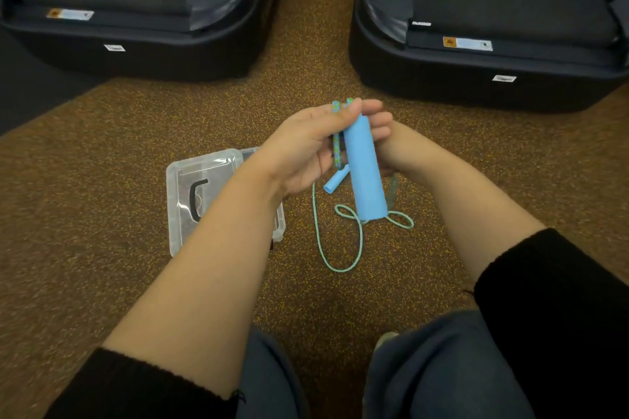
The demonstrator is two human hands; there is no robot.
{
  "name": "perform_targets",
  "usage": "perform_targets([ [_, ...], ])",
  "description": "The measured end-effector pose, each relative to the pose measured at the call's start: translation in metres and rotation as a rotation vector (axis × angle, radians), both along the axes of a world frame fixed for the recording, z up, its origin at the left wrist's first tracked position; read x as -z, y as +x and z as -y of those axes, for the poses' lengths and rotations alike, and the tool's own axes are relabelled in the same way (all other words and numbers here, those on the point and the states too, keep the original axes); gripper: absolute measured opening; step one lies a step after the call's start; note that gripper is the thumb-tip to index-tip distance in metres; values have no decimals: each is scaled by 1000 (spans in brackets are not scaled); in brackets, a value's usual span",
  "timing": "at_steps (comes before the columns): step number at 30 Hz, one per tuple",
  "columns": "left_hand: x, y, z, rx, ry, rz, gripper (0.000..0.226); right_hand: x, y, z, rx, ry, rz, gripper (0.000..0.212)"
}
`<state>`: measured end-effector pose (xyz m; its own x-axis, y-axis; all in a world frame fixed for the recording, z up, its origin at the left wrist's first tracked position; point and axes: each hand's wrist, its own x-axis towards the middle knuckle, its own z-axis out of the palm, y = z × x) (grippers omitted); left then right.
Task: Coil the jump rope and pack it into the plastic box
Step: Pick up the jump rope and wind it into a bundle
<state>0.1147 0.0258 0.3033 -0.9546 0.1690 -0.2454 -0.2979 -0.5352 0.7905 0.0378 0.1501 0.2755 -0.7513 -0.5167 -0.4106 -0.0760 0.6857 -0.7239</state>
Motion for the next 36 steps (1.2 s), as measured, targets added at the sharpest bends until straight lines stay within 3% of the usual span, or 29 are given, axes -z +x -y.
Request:
perform_targets([
  [5,0,-4,2,-149,66,-7,22,-7,16,-2,-153,-166,169,22],
  [8,0,-7,4,-247,112,7,22,-4,20,-3,-283,-81,258,23],
  [10,2,-10,6,-332,120,29,22,4,18,-3,-286,-12,284,13],
  [13,4,-12,9,-416,113,49,20,5,18,-4,-251,18,360,13],
  [21,10,-17,8,-530,197,125,29,-1,19,-10,-391,180,490,39],
  [24,20,-20,13,-587,-92,56,20,-12,19,-15,-470,227,500,43],
  [27,26,-19,15,-485,-493,-2,13,-27,14,-19,-480,143,468,43],
  [29,28,-16,11,-319,-633,10,15,-35,9,-24,-449,28,454,42],
  [33,26,-10,-2,-19,-633,103,15,-40,2,-32,-403,-188,448,38],
  [36,20,-6,-9,77,-541,151,21,-37,-1,-37,-344,-311,427,42],
])
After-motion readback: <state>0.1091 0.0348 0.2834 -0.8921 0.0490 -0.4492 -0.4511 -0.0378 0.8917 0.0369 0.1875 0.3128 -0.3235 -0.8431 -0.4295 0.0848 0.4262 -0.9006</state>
